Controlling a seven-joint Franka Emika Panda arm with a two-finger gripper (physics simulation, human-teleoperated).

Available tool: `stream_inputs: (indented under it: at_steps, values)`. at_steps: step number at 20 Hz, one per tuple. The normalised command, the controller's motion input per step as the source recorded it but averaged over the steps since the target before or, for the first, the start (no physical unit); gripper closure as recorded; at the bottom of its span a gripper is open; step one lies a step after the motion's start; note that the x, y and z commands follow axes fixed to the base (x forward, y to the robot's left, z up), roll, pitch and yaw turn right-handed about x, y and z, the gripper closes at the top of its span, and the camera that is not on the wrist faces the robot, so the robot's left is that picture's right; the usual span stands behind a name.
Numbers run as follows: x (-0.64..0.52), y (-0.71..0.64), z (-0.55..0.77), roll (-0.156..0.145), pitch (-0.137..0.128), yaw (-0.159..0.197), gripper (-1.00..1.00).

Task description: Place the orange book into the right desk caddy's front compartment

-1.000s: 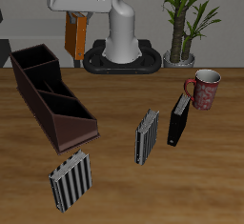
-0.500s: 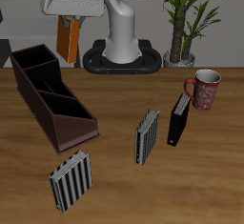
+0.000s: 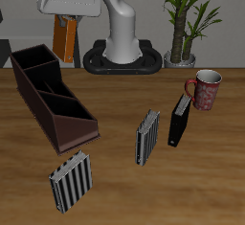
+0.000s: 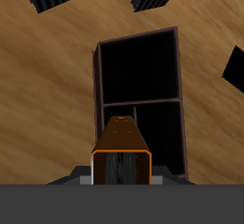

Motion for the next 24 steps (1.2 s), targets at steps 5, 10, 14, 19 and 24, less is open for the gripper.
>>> stream_inputs:
  at_steps: [5, 10, 14, 19, 24]
  values:
    - [0.06, 0.06, -0.06, 0.016, 0.013, 0.006, 1.0]
    - [0.07, 0.02, -0.14, 0.012, 0.013, 0.013, 1.0]
    - [0.07, 0.0, -0.08, 0.007, 0.02, -0.031, 1.0]
    - [0.07, 0.01, -0.14, 0.0, 0.03, -0.013, 1.0]
    - [0.07, -0.04, -0.13, -0.003, 0.017, -0.003, 1.0]
